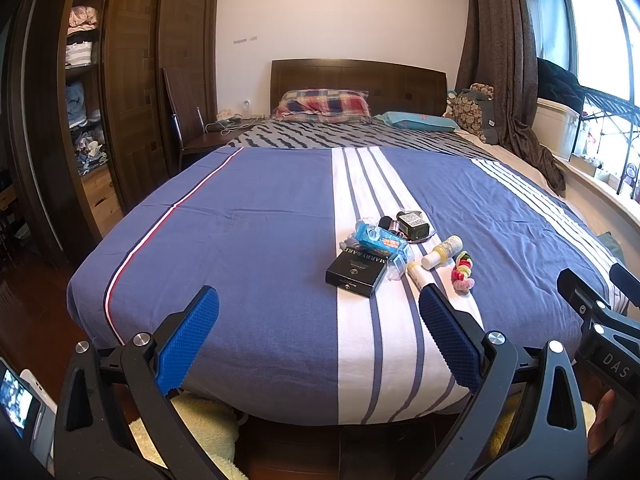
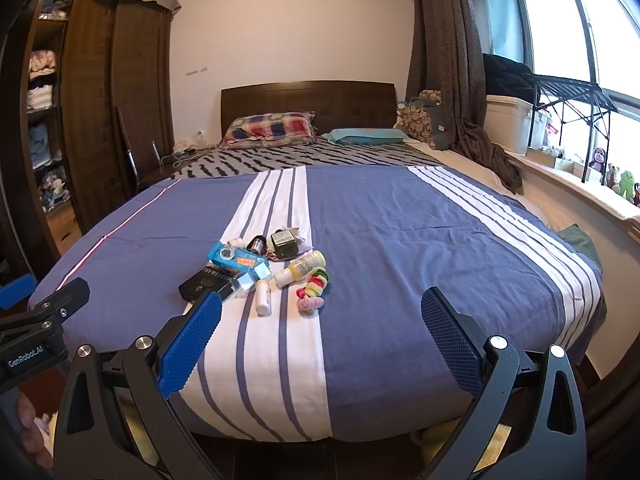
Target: Collect trash
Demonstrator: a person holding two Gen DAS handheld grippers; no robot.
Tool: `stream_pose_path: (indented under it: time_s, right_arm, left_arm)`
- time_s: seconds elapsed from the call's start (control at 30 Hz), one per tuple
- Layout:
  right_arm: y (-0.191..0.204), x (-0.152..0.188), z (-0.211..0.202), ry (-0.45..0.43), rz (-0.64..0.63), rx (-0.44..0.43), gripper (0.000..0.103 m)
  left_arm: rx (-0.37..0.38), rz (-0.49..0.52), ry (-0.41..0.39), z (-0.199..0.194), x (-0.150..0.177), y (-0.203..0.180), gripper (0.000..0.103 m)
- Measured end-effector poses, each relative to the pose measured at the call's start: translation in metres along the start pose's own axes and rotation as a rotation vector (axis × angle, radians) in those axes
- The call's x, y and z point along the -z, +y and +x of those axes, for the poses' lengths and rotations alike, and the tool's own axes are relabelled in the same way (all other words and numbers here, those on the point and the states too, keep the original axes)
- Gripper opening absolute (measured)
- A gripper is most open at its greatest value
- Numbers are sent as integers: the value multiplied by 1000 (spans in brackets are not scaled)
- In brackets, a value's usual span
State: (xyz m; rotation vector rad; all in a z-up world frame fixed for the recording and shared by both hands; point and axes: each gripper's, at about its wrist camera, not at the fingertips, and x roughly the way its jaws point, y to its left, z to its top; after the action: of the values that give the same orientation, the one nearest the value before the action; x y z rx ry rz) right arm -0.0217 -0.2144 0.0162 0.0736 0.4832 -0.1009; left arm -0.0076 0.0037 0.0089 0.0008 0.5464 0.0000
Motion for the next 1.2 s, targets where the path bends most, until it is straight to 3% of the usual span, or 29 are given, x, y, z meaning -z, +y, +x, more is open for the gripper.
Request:
stream_pose_path:
  time_s: [1.2]
  right_arm:
    - [-3, 5, 7, 15, 1, 4, 100]
  left_arm:
    - [-6, -3, 11, 2, 1, 2, 95]
